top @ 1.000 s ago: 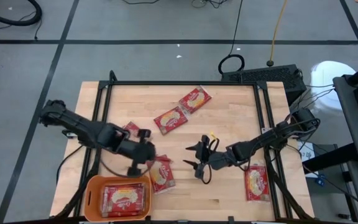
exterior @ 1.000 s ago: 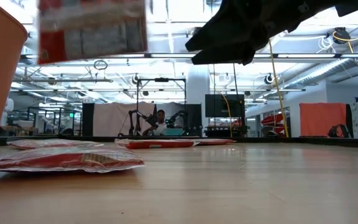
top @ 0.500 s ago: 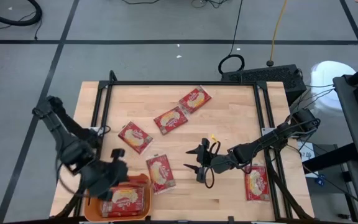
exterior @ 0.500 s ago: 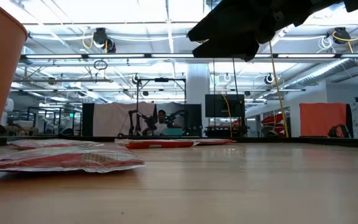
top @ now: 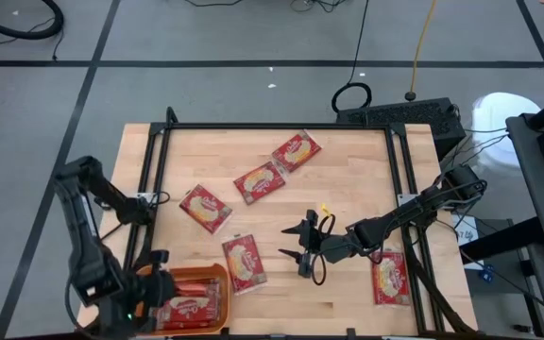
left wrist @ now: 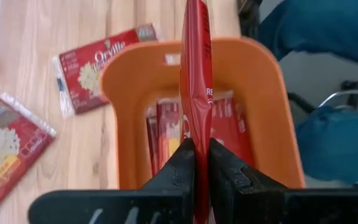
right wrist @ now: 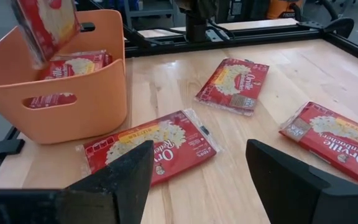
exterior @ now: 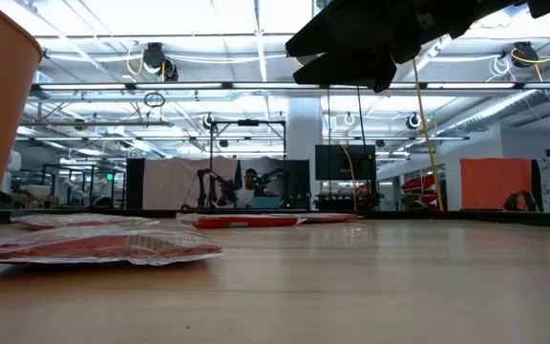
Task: Sort popcorn bags into baskets
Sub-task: Put the popcorn bag into the orange bin
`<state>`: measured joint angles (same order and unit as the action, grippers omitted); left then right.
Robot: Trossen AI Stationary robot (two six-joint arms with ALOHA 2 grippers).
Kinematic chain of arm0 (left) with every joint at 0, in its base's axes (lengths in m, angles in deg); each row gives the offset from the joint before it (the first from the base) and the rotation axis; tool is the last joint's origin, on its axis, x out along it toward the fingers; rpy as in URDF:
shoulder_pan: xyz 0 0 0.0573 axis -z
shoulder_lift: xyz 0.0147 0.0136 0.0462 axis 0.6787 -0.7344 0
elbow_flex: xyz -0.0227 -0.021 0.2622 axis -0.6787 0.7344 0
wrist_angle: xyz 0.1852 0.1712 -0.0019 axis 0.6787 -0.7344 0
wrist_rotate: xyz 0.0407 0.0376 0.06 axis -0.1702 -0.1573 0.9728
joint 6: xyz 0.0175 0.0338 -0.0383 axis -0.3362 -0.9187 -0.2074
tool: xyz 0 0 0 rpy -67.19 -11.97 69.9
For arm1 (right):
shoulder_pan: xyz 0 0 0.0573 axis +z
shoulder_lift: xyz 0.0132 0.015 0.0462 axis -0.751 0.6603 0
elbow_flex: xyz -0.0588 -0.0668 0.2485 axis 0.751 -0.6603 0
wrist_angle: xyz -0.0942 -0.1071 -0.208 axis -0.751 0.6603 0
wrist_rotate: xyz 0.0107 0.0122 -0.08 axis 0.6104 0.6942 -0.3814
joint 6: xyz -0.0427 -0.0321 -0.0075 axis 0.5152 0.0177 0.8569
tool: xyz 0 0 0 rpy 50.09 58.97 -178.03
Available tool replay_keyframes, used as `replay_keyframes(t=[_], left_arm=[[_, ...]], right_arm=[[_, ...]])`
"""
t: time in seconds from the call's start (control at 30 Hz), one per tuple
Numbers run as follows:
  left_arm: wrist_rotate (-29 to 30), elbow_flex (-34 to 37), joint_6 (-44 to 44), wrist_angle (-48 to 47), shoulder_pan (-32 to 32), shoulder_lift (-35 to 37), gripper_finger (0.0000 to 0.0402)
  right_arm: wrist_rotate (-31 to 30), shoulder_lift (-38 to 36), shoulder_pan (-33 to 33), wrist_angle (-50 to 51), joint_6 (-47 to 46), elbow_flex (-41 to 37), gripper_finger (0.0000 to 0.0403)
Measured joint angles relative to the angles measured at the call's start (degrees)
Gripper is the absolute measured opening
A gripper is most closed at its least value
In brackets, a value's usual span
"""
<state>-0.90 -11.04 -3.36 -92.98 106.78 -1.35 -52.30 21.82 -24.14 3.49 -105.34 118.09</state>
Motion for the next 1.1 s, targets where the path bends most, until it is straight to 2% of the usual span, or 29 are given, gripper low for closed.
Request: replay_keyframes(t=[0.3, 0.73, 1.1], left_arm=[[-0.06, 0.07, 5.29, -6.72, 0.24, -7.3, 0.0032], [-0.21, 0.07, 5.1, -6.23, 0.66, -11.88, 0.0036], [-0.55, 0.07, 1.8, 0.14, 2.0, -12.46, 0.0038]], right_arm=[[0.0, 0.02, 0.0, -0.11, -0.96, 0.0, 0.0249], [0.0, 0.02, 0.0, -0.16, -2.76, -0.02, 0.0249], [0.02, 0.02, 0.88, -0.17, -4.06, -0.02, 0.0249]])
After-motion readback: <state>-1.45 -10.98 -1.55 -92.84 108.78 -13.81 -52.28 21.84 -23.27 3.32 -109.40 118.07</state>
